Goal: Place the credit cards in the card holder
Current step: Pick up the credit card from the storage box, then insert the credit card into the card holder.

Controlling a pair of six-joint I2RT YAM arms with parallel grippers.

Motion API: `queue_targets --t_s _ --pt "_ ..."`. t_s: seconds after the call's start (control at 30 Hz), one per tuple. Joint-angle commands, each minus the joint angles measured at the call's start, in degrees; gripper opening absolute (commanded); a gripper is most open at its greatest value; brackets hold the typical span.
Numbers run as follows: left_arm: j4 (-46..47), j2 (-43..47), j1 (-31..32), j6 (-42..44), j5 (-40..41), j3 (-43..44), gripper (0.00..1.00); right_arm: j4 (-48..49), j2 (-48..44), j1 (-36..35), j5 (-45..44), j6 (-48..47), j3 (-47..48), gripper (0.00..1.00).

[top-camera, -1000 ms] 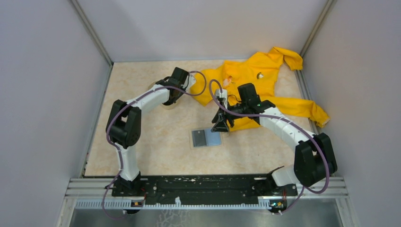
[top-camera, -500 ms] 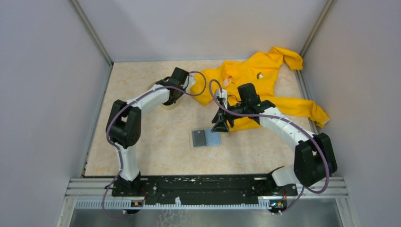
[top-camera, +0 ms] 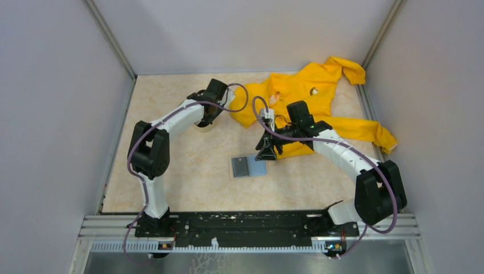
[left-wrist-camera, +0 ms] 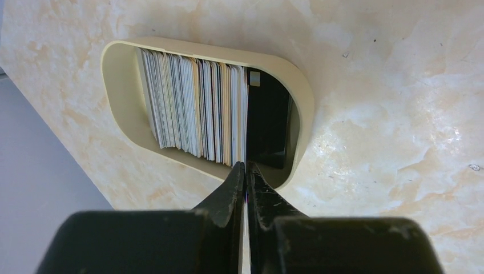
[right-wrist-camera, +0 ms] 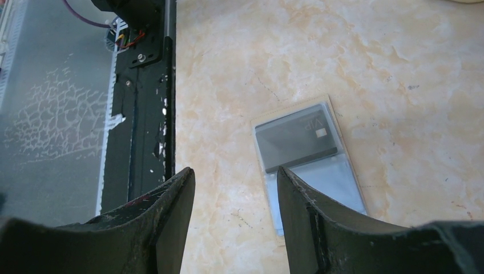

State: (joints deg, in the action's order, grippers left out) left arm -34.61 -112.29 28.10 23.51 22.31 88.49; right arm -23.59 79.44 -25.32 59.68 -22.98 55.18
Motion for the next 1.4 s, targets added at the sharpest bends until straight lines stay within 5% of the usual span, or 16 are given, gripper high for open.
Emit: queue_targets --t_s 0.0,0.5,0.73,0.9,1.07,1.37 --pt "-1.41 3.71 -0.39 -1.41 -1.56 0.9 0.07 0.7 0.54 0.18 1.96 -1.35 2.84 0.55" --pt "-2.69 11.65 -0.93 -7.39 -12.28 -1.21 0.0 0.64 0.59 0.18 1.7 -1.69 2.8 0.55" --pt "4.91 22.69 -0.95 -22.65 -32.82 -10.11 0.0 0.19 -0.01 0.19 1.39 -3.78 2.59 0.55" --pt "24.7 32.67 -1.22 -42.71 -50.36 -30.11 0.0 0.78 -1.14 0.18 2.74 -4.62 2.16 0.55" --pt "59.38 34.88 -1.64 -72.54 -67.66 -47.12 0.0 4.48 -3.28 0.58 3.01 0.42 1.91 0.55" --pt "107.06 21.56 -1.77 -114.55 -74.86 -59.39 0.0 16.66 -6.4 4.15 3.73 16.34 -1.11 0.58"
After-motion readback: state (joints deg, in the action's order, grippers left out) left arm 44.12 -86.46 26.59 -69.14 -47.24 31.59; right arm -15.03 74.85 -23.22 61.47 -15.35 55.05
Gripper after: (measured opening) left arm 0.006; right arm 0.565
